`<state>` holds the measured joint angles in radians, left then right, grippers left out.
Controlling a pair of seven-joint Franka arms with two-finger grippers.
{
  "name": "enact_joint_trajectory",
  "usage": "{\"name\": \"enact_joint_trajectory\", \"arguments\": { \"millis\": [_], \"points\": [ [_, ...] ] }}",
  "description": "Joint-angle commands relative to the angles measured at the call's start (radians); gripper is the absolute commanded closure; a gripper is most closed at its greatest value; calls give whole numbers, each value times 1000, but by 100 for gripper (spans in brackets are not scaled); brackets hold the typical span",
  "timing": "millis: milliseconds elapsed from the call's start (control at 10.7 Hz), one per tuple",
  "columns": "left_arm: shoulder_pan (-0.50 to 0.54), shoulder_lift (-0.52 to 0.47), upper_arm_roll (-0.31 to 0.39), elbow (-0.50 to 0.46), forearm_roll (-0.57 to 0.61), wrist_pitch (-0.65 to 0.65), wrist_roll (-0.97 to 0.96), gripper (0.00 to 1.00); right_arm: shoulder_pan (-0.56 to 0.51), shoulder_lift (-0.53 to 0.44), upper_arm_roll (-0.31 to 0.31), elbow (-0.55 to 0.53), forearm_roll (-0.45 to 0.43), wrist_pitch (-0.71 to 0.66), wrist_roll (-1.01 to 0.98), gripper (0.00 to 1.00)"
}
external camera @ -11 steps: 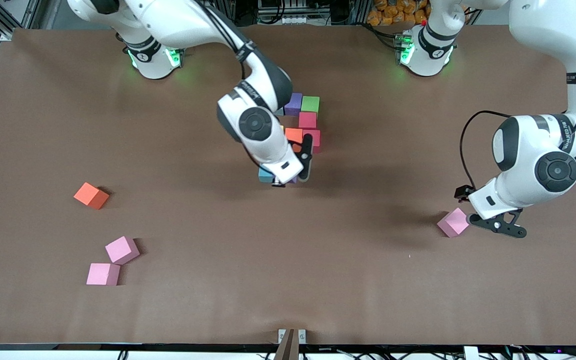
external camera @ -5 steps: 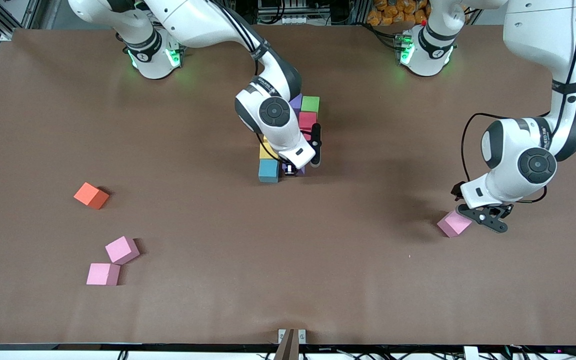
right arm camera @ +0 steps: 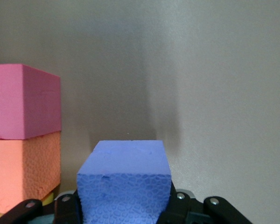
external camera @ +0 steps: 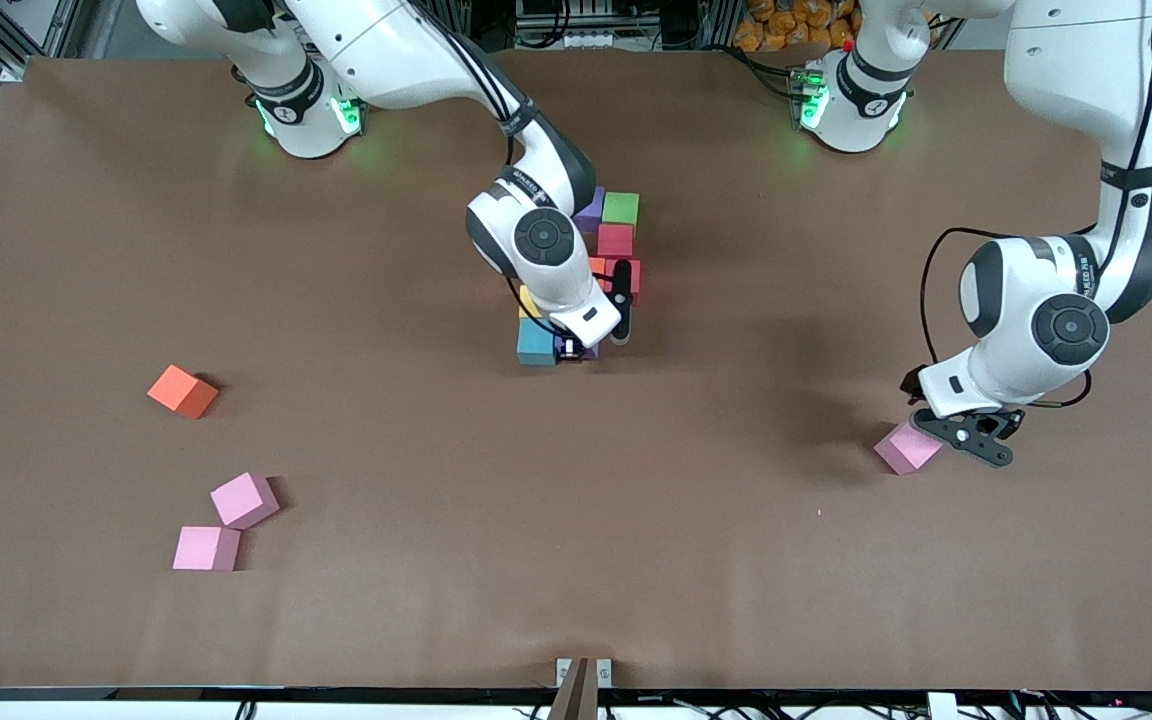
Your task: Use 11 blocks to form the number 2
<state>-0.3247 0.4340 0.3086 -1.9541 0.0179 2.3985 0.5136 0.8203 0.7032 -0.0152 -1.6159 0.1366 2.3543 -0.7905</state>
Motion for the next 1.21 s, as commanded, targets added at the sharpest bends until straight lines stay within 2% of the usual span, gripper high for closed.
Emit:
{"name": "enact_joint_trajectory", "arguments": {
  "millis": [0,561,748,1121],
  "points": [
    [6,23,-6,0,25,48,13,0,14,4,-12,-6,-14,17,13,81],
    [4,63,-14,9,13,96,147,0,17,32,-12,-6,-41,52,65,81],
    [4,68,-14,9,13,96,149,0,17,32,-12,-6,-42,51,65,78],
    [6,89,-14,9,13,136,155,0,17,32,-12,-4,-90,42,92,80]
  ]
}}
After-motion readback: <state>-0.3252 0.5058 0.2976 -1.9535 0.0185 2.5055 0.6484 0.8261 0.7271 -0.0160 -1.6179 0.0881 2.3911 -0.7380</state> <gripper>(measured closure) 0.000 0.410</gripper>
